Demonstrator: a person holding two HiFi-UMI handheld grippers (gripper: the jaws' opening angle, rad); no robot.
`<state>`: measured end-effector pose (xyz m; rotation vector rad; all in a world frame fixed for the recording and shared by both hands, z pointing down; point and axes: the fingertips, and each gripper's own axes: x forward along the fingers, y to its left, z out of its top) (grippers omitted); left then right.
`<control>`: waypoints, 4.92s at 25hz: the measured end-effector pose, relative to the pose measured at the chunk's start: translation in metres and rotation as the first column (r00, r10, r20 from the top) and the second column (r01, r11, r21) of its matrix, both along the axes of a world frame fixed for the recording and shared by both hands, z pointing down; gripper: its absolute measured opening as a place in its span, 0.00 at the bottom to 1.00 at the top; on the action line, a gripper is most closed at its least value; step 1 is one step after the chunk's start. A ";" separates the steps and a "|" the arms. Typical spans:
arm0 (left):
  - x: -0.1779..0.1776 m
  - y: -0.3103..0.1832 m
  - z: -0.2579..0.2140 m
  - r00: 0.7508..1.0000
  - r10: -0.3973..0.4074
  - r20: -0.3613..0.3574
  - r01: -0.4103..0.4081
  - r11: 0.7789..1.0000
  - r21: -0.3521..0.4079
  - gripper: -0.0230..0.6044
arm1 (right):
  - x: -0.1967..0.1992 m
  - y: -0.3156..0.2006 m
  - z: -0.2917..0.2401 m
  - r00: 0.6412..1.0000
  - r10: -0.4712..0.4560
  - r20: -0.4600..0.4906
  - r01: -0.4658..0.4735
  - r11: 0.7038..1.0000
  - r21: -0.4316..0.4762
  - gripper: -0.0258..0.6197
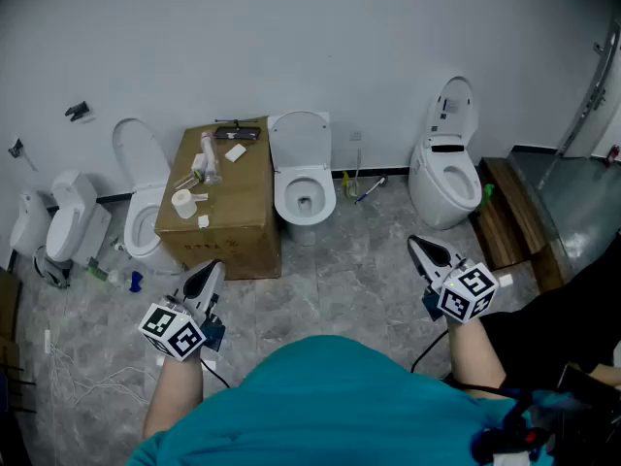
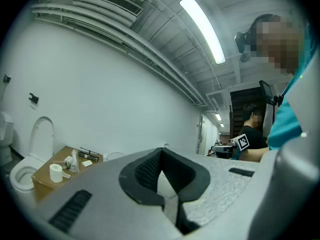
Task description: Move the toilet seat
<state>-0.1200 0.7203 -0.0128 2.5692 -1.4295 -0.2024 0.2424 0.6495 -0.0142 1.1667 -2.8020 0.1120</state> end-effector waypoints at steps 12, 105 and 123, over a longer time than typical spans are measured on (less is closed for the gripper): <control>0.006 -0.005 -0.002 1.000 -0.004 -0.001 0.004 1.000 0.009 0.02 | 0.002 -0.004 0.000 1.000 -0.010 -0.014 0.011 1.000 0.013 0.04; 0.034 -0.669 0.155 0.997 -0.074 -0.033 0.060 0.948 -0.311 0.02 | -0.132 -0.708 0.151 0.876 -0.480 -0.047 0.457 0.856 -0.241 0.04; -0.028 -0.759 0.286 0.994 0.094 -0.049 -0.106 0.848 -0.520 0.02 | -0.243 -0.752 0.278 0.811 -0.558 -0.175 0.454 0.789 -0.413 0.04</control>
